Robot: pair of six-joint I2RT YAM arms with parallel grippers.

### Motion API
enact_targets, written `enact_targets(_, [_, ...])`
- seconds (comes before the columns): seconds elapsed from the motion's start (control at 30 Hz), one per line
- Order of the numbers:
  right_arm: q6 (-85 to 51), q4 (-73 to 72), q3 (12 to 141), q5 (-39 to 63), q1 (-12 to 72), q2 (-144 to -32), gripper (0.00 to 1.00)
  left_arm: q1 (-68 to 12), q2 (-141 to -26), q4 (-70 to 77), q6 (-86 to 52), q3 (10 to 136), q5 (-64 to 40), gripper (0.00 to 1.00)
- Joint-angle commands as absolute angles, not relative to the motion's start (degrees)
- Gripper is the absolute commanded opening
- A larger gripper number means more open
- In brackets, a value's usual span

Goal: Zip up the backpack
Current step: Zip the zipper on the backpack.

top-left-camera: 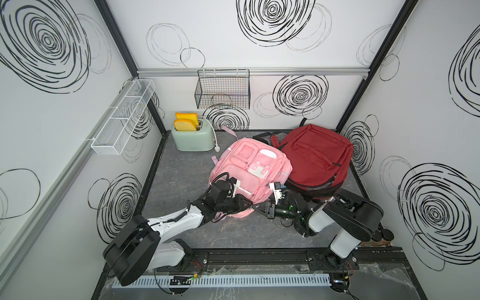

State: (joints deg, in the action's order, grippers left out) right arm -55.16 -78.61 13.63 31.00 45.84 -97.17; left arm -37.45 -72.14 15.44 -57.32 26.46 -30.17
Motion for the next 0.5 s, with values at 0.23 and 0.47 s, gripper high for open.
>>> enact_targets(0.23, [-58.09, -90.94, 13.63, 31.46, 44.55, -99.77, 0.00, -37.97, -72.57, 24.48, -61.94, 23.34, -34.32, 0.16])
enact_targets(0.47, [-58.91, -92.92, 13.72, 31.99, 44.32, -101.34, 0.00, -38.54, -73.21, 26.12, -62.34, 23.06, -35.66, 0.24])
